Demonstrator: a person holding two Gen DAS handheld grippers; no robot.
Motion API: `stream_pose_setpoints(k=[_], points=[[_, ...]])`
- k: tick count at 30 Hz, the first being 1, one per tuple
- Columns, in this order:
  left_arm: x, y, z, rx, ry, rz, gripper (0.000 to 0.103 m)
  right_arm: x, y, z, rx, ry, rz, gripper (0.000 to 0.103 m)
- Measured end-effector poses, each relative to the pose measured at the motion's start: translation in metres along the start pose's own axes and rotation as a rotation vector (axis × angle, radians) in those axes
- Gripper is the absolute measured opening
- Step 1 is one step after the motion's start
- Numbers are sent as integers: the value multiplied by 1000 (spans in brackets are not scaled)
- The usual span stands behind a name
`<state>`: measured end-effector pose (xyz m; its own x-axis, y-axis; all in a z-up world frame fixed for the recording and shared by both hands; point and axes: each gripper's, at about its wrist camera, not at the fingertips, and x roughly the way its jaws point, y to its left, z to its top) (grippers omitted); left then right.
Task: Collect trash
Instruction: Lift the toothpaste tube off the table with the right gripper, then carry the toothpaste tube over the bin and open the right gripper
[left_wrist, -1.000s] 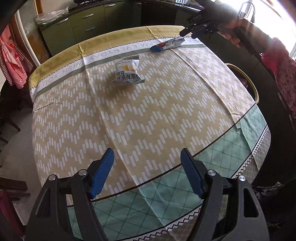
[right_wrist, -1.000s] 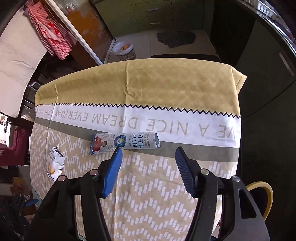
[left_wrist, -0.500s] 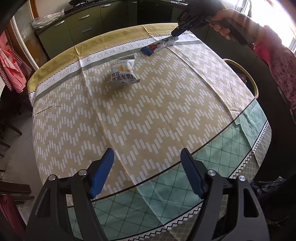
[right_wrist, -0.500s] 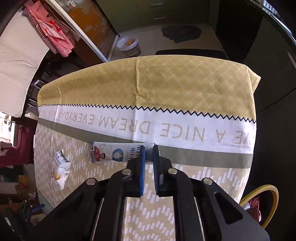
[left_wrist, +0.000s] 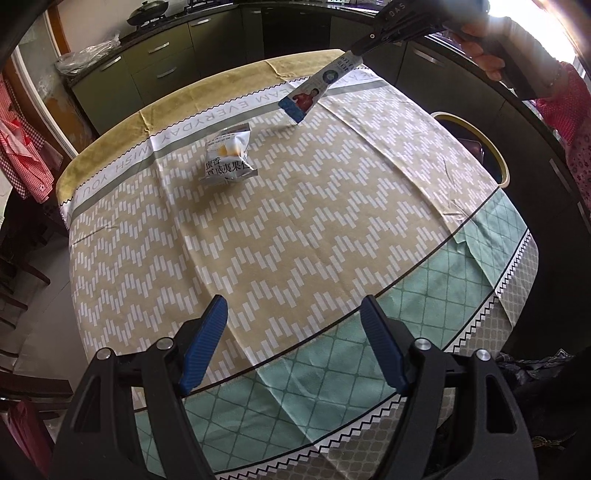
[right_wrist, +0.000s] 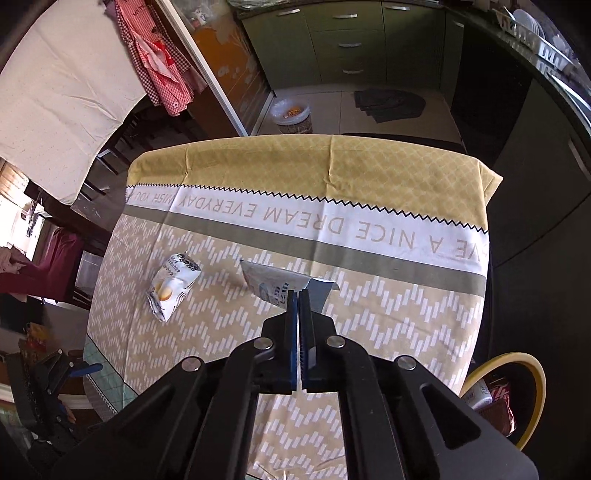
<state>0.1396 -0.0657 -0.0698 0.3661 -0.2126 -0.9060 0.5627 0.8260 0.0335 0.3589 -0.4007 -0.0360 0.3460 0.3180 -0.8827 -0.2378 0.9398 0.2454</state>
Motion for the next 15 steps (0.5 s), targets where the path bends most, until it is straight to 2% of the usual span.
stream_pose_setpoints(k=[7,15], points=[[-3,-10,2,18,-5,4,71,-34,9,-23,-54,-54,-39,1],[-6,-19,5,40,-11,10,71,-62,15,-44,-85,-92,-45,1]])
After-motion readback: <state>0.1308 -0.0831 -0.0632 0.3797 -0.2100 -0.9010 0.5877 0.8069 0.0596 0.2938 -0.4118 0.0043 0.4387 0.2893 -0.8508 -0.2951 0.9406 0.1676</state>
